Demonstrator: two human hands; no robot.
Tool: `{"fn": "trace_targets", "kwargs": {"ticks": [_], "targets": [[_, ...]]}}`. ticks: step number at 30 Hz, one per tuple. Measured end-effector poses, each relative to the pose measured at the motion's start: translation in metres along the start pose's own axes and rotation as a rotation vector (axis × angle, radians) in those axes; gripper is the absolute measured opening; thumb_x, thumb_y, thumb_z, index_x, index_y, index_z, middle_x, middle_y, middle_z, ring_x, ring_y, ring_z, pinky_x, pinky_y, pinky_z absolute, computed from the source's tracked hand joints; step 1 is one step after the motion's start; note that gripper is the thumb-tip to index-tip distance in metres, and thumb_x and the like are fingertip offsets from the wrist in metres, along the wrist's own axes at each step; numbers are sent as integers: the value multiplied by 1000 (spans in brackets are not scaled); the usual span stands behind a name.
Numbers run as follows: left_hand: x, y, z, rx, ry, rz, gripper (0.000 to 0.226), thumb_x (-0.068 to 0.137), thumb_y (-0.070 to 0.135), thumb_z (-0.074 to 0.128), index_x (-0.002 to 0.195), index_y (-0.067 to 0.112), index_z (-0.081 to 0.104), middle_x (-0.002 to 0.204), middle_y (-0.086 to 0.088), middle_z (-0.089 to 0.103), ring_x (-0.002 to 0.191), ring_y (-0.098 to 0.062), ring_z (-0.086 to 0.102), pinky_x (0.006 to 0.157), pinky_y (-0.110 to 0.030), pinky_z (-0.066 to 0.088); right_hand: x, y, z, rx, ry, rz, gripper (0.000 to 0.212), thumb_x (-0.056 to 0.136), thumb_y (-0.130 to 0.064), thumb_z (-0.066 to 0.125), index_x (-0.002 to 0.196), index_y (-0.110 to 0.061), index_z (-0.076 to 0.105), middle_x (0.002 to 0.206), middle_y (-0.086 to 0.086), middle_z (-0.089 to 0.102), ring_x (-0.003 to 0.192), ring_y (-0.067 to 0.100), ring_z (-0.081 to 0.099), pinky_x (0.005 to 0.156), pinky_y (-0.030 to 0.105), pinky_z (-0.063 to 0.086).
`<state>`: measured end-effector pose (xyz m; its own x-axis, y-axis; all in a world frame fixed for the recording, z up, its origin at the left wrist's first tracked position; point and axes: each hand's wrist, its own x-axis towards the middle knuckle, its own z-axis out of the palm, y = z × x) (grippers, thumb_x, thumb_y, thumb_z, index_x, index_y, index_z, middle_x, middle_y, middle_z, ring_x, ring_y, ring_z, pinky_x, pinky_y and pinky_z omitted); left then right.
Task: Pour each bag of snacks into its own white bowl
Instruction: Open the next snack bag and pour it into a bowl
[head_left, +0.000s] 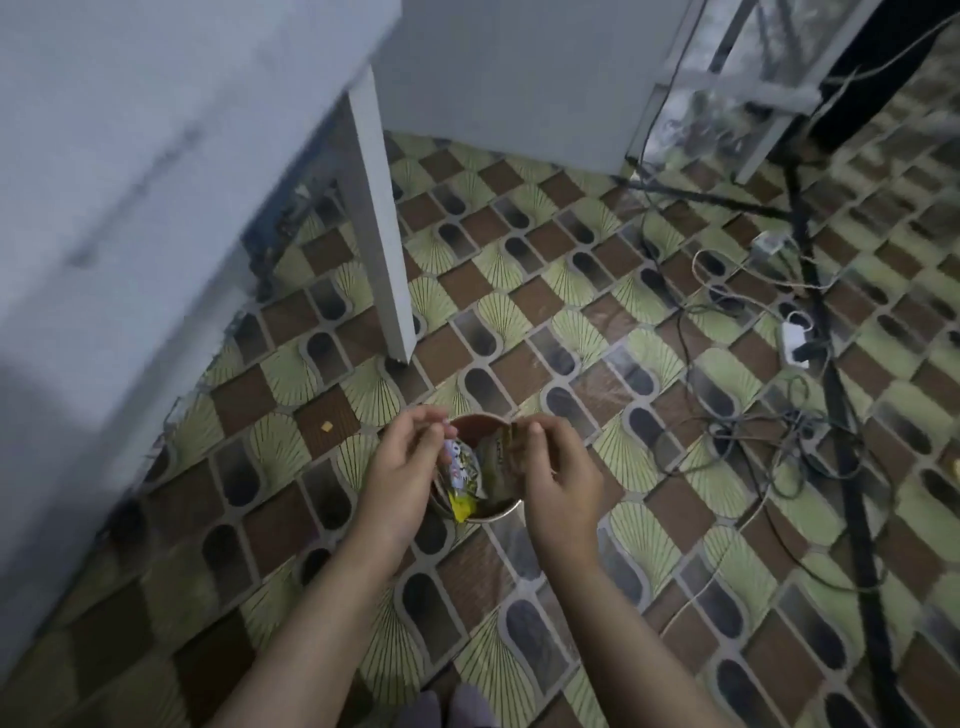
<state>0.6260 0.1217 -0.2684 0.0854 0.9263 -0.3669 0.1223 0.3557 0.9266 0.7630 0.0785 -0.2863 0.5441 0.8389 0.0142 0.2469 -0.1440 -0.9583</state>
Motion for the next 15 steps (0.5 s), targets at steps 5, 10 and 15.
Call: {"fn": "trace_targets", "kwargs": {"ticks": [5,10,15], "targets": [[-66,134,-25,-12,14,227,20,100,16,49,100,31,63,91,8,68,79,-8,62,72,-23,48,-12,-156,-32,195,-84,-190,28,103,-20,48,79,-14,62,67,7,58,59,24,54,55,41,43],[-136,232,-63,-65,138,407,19,100,12,48,102,24,63,86,9,69,78,-9,63,72,-22,51,-28,-271,-37,378,-248,-300,36,105,-19,45,75,-6,60,64,10,57,56,26,51,52,34,41],[-203,269,-109,-57,310,527,18,101,17,46,105,25,62,90,9,67,80,-11,64,72,-20,54,-59,-343,-21,416,-436,-411,35,105,-16,45,75,-8,62,63,-1,59,57,11,55,52,25,44]]}}
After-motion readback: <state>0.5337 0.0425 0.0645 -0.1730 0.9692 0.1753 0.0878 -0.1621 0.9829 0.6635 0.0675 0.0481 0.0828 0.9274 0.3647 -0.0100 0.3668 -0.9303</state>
